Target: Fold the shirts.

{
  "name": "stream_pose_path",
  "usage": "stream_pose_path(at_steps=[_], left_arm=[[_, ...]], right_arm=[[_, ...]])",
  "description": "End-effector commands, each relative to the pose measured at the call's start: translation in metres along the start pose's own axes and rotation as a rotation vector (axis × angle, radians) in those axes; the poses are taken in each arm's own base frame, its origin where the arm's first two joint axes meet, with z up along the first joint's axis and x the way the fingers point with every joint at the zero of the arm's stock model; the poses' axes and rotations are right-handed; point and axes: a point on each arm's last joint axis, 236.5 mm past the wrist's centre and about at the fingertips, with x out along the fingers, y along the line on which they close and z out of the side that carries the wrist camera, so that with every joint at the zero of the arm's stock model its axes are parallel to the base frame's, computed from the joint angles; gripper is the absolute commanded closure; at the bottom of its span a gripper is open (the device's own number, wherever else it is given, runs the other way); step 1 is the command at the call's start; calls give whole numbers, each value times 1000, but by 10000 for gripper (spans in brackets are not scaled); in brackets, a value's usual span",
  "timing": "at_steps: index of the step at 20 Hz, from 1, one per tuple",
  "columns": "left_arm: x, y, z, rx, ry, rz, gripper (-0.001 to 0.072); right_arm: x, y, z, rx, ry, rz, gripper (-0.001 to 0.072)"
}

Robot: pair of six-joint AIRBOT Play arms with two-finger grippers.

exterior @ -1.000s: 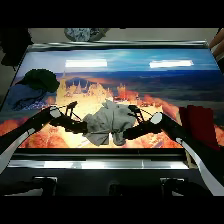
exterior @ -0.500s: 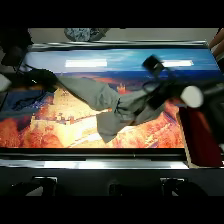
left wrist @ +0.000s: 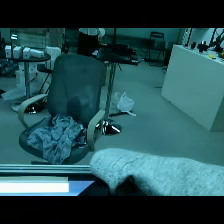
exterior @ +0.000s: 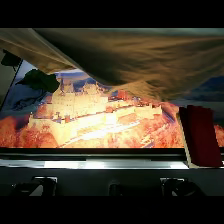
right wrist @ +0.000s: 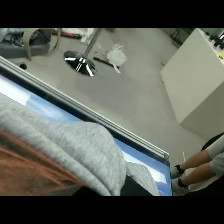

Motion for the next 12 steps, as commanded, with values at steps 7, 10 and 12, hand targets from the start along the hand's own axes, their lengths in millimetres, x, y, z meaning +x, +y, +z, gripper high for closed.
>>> stream_pose_path(at_steps=[7, 10, 12], left_arm=[[28, 24, -175, -51, 473, 46, 677], [40, 40, -303, -99, 708, 76, 675], [40, 51, -387, -129, 859, 102, 675]], right_arm=[[35, 104, -148, -125, 628, 344, 663], [106, 187, -201, -153, 666, 487, 663], [150, 238, -241, -127, 708, 544, 663]])
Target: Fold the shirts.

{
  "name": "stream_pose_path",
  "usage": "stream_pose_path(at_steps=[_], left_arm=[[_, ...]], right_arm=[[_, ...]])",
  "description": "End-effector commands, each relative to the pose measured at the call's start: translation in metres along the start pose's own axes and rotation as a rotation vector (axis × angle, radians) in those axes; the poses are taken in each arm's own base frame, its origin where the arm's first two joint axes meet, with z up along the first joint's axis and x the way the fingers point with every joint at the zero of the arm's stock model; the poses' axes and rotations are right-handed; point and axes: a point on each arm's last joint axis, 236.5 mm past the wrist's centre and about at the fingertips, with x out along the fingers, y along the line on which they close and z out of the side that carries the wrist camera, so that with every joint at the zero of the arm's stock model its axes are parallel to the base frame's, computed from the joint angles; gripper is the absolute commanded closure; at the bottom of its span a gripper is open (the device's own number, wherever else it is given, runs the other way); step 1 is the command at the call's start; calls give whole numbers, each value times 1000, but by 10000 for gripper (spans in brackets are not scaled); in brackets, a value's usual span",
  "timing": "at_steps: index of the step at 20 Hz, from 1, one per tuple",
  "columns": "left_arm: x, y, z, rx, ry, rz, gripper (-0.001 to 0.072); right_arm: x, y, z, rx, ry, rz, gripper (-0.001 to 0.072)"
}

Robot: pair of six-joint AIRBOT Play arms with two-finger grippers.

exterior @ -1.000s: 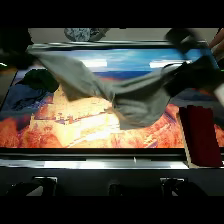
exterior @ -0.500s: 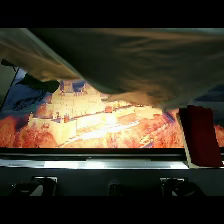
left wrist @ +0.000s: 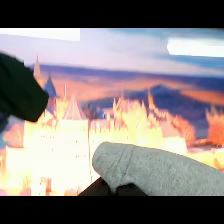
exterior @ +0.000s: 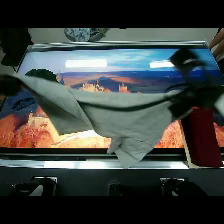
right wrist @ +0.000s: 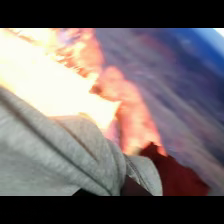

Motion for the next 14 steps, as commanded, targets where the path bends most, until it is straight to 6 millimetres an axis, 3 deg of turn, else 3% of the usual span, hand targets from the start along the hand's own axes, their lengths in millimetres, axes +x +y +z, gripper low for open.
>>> stream_pose_path(at_steps=[1, 3, 5, 7, 10, 11, 13, 14], left_arm=[[84, 24, -109, -54, 245, 30, 675], [125, 36, -135, -75, 315, 51, 675], [162, 46, -137, -90, 312, 68, 675], [190, 55, -137, -100, 317, 80, 675], [214, 55, -158, -140, 385, 71, 674], [216, 54, -164, -151, 404, 68, 674], [215, 55, -168, -152, 422, 69, 674], [212, 58, -167, -149, 424, 72, 674]], right_arm=[[122, 54, 13, 5, 42, 145, 663], [177, 64, 34, 25, -5, 153, 662], [215, 61, 53, 108, -79, 130, 661], [237, 44, 60, 325, -125, 104, 662], [261, 39, 41, 541, -67, 122, 661], [262, 43, 36, 548, -42, 134, 567], [247, 44, 29, 484, -9, 141, 67], [231, 35, 25, 425, 6, 137, 37]])
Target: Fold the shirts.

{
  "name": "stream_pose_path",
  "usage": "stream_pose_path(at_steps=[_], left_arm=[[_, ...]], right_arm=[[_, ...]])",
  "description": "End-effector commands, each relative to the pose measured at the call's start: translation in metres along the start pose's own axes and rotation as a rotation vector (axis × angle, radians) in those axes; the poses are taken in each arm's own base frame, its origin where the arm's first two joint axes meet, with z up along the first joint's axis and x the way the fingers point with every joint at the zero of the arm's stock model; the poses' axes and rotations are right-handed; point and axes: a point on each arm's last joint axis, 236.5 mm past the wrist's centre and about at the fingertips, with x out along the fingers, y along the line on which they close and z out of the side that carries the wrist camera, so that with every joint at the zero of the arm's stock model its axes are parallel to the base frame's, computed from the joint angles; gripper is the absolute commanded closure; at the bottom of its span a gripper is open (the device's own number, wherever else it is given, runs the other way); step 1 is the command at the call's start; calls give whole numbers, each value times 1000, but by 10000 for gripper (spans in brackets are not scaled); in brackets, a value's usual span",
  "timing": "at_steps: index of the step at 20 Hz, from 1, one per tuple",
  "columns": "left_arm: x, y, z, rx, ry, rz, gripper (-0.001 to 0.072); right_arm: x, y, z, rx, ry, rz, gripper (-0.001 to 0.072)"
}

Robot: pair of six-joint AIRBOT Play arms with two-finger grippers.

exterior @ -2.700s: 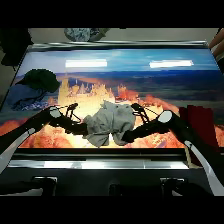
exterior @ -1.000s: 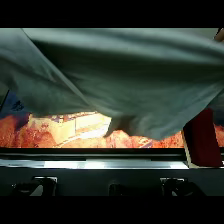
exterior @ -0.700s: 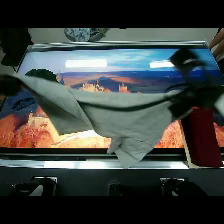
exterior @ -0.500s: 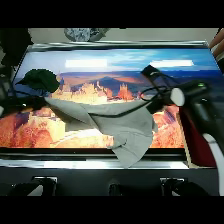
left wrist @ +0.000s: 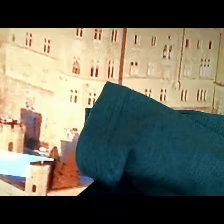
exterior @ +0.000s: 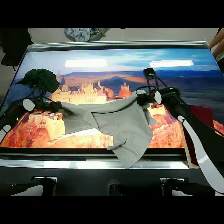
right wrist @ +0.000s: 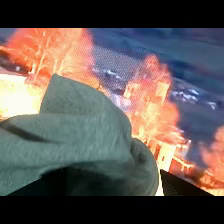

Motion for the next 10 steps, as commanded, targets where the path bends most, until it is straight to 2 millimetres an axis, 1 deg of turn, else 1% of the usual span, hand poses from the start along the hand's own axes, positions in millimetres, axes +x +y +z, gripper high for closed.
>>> stream_pose_path(at_steps=[1, 3, 4, 5, 6, 7, 8, 9, 10], left_arm=[[5, 7, -6, -10, 30, 5, 674], [0, 12, -7, -23, 39, 9, 674], [-1, 14, -9, -25, 48, 10, 674], [-1, 14, -12, -27, 61, 10, 674], [-1, 14, -15, -27, 73, 10, 674], [-2, 13, -17, -27, 81, 9, 674], [-2, 13, -19, -27, 91, 9, 674], [-2, 13, -21, -27, 99, 9, 674], [-2, 13, -23, -27, 106, 9, 674]], right_arm=[[-35, -22, -8, -41, 67, -14, 37], [-87, -64, -12, -61, 92, -38, 41], [-108, -83, -21, -42, 111, -27, 42], [-125, -98, -41, 7, 156, 11, 43], [-137, -103, -67, 56, 233, 79, 44], [-147, -102, -98, 87, 324, 164, 44], [-151, -98, -124, 121, 395, 231, 43], [-151, -88, -149, 157, 458, 301, 43], [-145, -74, -169, 179, 502, 358, 43]])
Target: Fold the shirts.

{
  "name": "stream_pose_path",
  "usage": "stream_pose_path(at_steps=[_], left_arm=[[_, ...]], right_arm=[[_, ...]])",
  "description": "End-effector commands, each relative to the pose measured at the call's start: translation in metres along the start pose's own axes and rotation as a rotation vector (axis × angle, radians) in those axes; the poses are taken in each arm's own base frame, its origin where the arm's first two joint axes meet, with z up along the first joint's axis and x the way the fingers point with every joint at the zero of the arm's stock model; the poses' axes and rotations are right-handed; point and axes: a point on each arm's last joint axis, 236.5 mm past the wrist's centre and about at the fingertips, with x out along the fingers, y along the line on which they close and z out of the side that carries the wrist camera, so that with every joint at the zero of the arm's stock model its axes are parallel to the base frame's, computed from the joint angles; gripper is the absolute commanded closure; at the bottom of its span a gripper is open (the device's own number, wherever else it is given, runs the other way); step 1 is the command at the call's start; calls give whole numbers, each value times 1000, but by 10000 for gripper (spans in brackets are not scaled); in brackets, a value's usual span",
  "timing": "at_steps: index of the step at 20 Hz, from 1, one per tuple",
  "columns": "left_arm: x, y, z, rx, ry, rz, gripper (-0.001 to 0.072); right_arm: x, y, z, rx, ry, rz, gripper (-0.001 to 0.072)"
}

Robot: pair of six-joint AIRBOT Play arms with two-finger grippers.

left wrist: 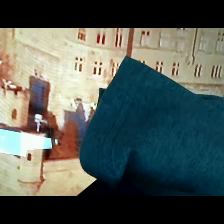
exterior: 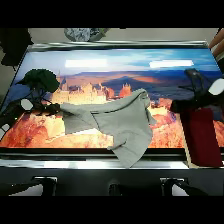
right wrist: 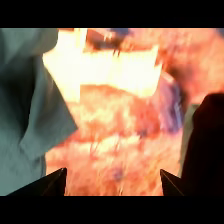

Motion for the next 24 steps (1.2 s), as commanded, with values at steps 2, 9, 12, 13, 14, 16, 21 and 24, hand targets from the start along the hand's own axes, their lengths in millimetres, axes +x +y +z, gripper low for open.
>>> stream_pose_path(at_steps=[2, 9, 12, 13, 14, 16, 21, 24], left_arm=[[-1, 1, -9, -2, 40, 0, 674], [-1, 1, -9, -2, 40, 0, 674], [0, 1, -8, -1, 35, 0, 674], [-1, 1, -8, -1, 35, 0, 674], [-1, 1, -8, -1, 34, 1, 674], [-8, -2, 0, 52, 25, -4, 674], [-140, -39, 107, 145, -353, -46, 675], [-296, -70, 153, 199, -700, -80, 676]], right_arm=[[42, 50, -90, 91, 196, 332, 42], [122, 90, -84, 329, 53, 429, 43], [145, 109, -69, 288, 26, 394, 46], [147, 115, -62, 288, 5, 397, 141], [143, 123, -55, 293, -9, 421, 479], [121, 132, -37, 194, -34, 474, 665], [-74, 118, 91, -302, -506, 234, 664], [-316, 100, 134, -426, -1069, -228, 664]])
